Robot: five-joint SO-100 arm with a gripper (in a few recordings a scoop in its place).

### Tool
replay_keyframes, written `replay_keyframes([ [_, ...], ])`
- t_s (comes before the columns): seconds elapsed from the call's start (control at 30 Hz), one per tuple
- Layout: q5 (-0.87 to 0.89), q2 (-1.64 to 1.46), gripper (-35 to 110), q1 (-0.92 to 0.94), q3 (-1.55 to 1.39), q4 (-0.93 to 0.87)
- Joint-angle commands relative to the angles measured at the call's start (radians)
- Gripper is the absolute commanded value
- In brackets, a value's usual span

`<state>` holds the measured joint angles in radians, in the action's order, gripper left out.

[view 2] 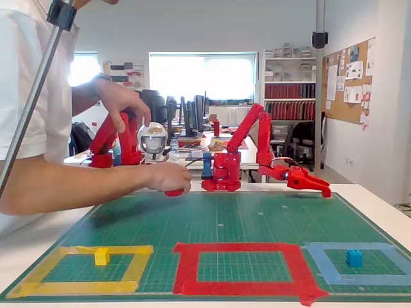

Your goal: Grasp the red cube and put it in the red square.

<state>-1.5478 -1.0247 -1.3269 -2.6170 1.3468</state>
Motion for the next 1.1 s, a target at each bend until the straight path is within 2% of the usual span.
replay_keyframes([
  [0.0,-0.006,-0.028,18,-0.012,0.017,0.026],
  [1.07,-0.006,0.014,18,0.006,-0.011,0.015],
])
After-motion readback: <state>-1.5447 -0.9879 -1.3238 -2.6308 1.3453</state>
